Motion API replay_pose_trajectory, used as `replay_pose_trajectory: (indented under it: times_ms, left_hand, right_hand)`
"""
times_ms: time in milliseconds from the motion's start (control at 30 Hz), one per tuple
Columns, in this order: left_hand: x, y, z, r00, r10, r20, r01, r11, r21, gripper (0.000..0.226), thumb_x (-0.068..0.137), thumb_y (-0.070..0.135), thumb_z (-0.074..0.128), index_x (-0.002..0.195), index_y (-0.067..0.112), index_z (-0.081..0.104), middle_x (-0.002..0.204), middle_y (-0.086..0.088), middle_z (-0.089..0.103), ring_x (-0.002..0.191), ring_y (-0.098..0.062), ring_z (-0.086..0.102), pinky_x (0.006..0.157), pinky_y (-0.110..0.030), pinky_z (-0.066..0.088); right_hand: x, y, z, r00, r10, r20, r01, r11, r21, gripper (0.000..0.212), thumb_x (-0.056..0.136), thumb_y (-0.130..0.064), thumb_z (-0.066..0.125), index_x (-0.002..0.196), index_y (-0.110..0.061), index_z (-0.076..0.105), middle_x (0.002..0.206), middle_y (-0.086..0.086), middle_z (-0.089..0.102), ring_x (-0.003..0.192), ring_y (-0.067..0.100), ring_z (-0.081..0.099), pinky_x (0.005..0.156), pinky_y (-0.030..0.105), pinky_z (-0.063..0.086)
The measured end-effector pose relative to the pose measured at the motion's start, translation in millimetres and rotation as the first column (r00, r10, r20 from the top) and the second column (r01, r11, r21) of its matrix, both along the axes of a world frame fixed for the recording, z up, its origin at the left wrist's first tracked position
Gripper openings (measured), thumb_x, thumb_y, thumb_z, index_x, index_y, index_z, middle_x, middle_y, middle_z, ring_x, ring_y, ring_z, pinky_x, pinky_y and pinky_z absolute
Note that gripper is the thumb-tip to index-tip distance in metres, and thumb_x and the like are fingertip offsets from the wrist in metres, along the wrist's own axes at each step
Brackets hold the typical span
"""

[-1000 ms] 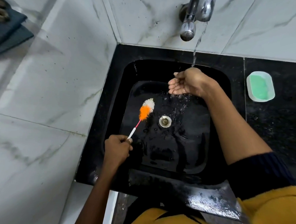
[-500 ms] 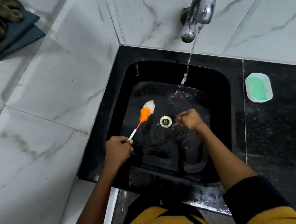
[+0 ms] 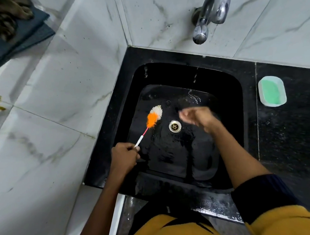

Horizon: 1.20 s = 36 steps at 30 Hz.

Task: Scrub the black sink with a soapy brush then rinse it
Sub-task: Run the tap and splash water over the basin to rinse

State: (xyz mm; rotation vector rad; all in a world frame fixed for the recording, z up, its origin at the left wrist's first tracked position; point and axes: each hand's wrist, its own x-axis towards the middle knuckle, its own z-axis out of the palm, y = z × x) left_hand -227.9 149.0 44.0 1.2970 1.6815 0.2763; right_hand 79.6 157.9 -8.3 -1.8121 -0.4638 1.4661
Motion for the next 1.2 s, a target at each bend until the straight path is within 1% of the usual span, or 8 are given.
replay_pose_trajectory:
  times_ms: [100,333,533,700,800,967,1100,1200]
  left_hand:
    - [-2.9,-1.1,-0.6,1.000,-0.014,0.007,0.014,1.000,-0.002,0.022,0.090,0.008,0.064,0.070,0.007,0.074,0.058,-0.012,0.067,0.037,-0.008,0.049,0.040,-0.019,0.041]
    - [-4.0,-4.4,-0.5,0.999,-0.030,0.027,0.030,1.000,0.003,0.022,0.089,0.005,0.064,0.070,0.006,0.073,0.059,-0.013,0.068,0.037,-0.008,0.050,0.042,-0.021,0.043]
    - [-1.7,-5.8,0.2,0.999,-0.030,0.029,0.030,1.000,0.004,0.022,0.088,0.003,0.063,0.070,0.006,0.073,0.057,-0.013,0.067,0.036,-0.010,0.050,0.043,-0.022,0.044]
    - [-4.1,-5.8,-1.0,0.998,-0.068,0.012,0.068,0.998,-0.003,0.022,0.088,0.004,0.063,0.070,0.009,0.074,0.057,-0.011,0.069,0.038,-0.012,0.052,0.044,-0.022,0.045]
    - [-5.9,-6.4,-2.1,0.996,-0.084,0.016,0.084,0.996,0.000,0.022,0.088,0.004,0.063,0.070,0.010,0.074,0.058,-0.011,0.069,0.038,-0.012,0.053,0.043,-0.022,0.045]
    - [-5.9,-8.6,-1.2,0.993,-0.116,0.031,0.116,0.993,0.004,0.023,0.089,0.004,0.062,0.070,0.009,0.074,0.059,-0.011,0.069,0.040,-0.014,0.054,0.045,-0.023,0.047]
    - [-2.3,-11.3,-1.0,0.988,-0.141,0.060,0.140,0.990,0.011,0.024,0.088,0.003,0.060,0.068,0.007,0.074,0.059,-0.011,0.069,0.042,-0.016,0.055,0.051,-0.029,0.050]
    - [6.3,-16.6,-5.3,0.981,-0.176,0.078,0.175,0.984,0.022,0.025,0.088,0.005,0.062,0.065,0.009,0.073,0.055,-0.009,0.068,0.041,-0.016,0.055,0.050,-0.030,0.050]
  right_hand:
    - [-15.2,-31.3,-48.4,0.777,0.382,0.500,-0.222,0.910,-0.350,0.016,0.076,-0.007,0.055,0.071,-0.005,0.071,0.073,0.006,0.069,0.069,0.018,0.061,0.063,0.027,0.050]
    - [-16.0,3.0,11.1,0.986,-0.117,0.118,0.111,0.992,0.059,0.023,0.079,0.017,0.059,0.074,-0.003,0.071,0.074,0.014,0.073,0.075,0.030,0.070,0.075,0.039,0.060]
    - [-15.7,-2.5,38.1,0.825,-0.273,-0.495,0.407,0.894,0.185,0.020,0.087,0.016,0.050,0.104,0.013,0.061,0.109,0.027,0.067,0.107,0.036,0.065,0.090,0.035,0.054]
    - [-52.9,-51.2,-21.3,0.819,0.345,0.459,-0.168,0.908,-0.384,0.016,0.080,-0.010,0.059,0.088,-0.004,0.072,0.092,0.017,0.070,0.079,0.024,0.065,0.067,0.025,0.050]
    - [-65.2,-58.2,-13.2,0.994,-0.015,0.113,0.037,0.979,-0.199,0.019,0.085,0.004,0.053,0.083,-0.001,0.071,0.091,0.021,0.071,0.067,0.021,0.068,0.066,0.028,0.058]
    - [-58.8,-57.8,13.5,0.791,-0.356,-0.497,0.433,0.900,0.044,0.022,0.090,0.004,0.055,0.109,0.007,0.065,0.110,0.023,0.069,0.103,0.029,0.068,0.092,0.036,0.053]
    - [-72.8,-73.2,1.9,0.940,0.082,0.330,0.007,0.966,-0.260,0.015,0.073,-0.013,0.064,0.082,-0.009,0.075,0.085,0.013,0.071,0.078,0.025,0.066,0.075,0.033,0.055]
    - [-95.6,-82.7,7.0,0.976,0.025,0.214,0.019,0.980,-0.200,0.013,0.085,-0.013,0.064,0.089,-0.005,0.073,0.087,0.015,0.071,0.073,0.023,0.065,0.064,0.028,0.050]
